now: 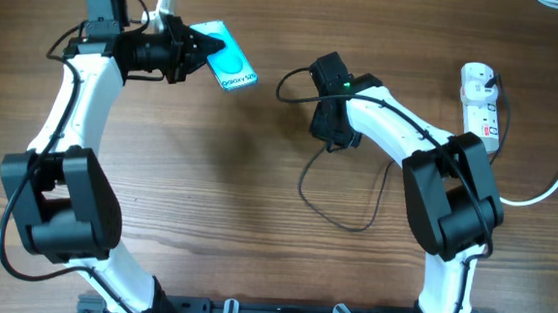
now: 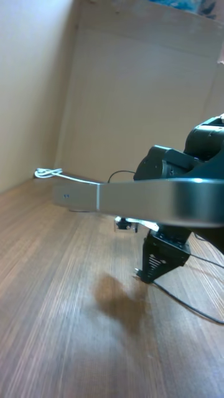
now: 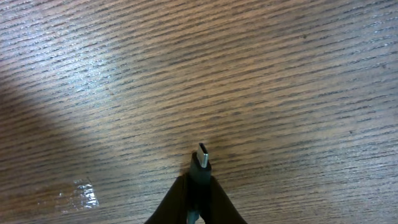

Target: Plug charger to phone and switch on socket

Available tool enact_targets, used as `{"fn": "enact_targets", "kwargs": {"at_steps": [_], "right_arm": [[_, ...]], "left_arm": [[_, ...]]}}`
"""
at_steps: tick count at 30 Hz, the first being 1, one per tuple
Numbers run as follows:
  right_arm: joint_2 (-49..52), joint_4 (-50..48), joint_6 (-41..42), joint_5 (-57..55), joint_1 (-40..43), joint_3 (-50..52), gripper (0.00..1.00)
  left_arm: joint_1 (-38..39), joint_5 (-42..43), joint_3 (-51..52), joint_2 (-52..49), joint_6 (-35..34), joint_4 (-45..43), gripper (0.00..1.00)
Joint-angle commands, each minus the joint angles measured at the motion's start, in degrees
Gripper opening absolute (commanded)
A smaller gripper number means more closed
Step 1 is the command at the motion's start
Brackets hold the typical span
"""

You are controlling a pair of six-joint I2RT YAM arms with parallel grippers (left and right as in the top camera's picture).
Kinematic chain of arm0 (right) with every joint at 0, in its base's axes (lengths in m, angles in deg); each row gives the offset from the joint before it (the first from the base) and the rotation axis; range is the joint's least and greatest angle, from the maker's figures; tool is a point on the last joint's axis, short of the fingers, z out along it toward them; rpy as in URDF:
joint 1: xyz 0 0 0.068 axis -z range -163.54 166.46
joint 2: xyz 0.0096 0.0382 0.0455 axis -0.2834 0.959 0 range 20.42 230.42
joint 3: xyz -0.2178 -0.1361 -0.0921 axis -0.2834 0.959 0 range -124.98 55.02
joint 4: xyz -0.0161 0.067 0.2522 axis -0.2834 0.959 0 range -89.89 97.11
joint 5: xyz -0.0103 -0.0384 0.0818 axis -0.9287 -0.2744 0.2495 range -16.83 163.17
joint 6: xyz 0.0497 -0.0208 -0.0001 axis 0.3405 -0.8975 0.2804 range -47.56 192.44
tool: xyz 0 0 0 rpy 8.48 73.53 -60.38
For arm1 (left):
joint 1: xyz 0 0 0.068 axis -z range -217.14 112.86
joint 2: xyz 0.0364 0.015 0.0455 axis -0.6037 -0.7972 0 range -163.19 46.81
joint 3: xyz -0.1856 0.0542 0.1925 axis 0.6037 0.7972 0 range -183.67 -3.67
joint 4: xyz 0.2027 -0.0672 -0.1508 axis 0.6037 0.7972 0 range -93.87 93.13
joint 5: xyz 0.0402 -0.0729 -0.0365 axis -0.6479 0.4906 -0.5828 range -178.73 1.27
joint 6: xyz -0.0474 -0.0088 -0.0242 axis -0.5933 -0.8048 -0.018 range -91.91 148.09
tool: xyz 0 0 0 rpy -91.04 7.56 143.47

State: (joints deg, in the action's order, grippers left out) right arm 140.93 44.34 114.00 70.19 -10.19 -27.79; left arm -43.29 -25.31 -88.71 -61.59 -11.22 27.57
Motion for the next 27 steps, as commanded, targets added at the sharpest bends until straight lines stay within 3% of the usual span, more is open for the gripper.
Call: {"fn": "enact_targets", "kwargs": {"at_steps": [1, 6, 10, 16, 21, 27], "right_arm": [[2.93, -0.15, 0.68, 3.04, -0.66, 3.06, 0.04], [-0.68, -5.75, -10.71, 9.86, 0.55, 2.93, 0.04], [-11.72, -7.74, -20.68, 22.88, 4.02, 2.93, 0.04], [-19.5, -4.96, -35.6, 56.22, 8.74, 2.95, 0.05], [-19.5, 0.13, -44.61, 74.16, 8.5, 2.95, 0.05], [-19.5, 2.93, -44.59, 75.1, 4.87, 2.95, 0.05]], "left_arm": [[-0.07, -0.07, -0.48, 1.57, 0.33, 0.76, 0.04], [-0.09, 0.0, -0.48, 1.57, 2.86, 0.66, 0.04], [-0.09, 6.14, -0.48, 1.57, 9.29, 0.46, 0.04], [-0.09, 21.29, -0.48, 1.57, 18.8, 0.28, 0.04], [-0.09, 25.9, -0.48, 1.57, 19.67, 0.11, 0.04], [-0.09, 26.77, -0.48, 1.57, 19.87, 0.11, 0.04]]}}
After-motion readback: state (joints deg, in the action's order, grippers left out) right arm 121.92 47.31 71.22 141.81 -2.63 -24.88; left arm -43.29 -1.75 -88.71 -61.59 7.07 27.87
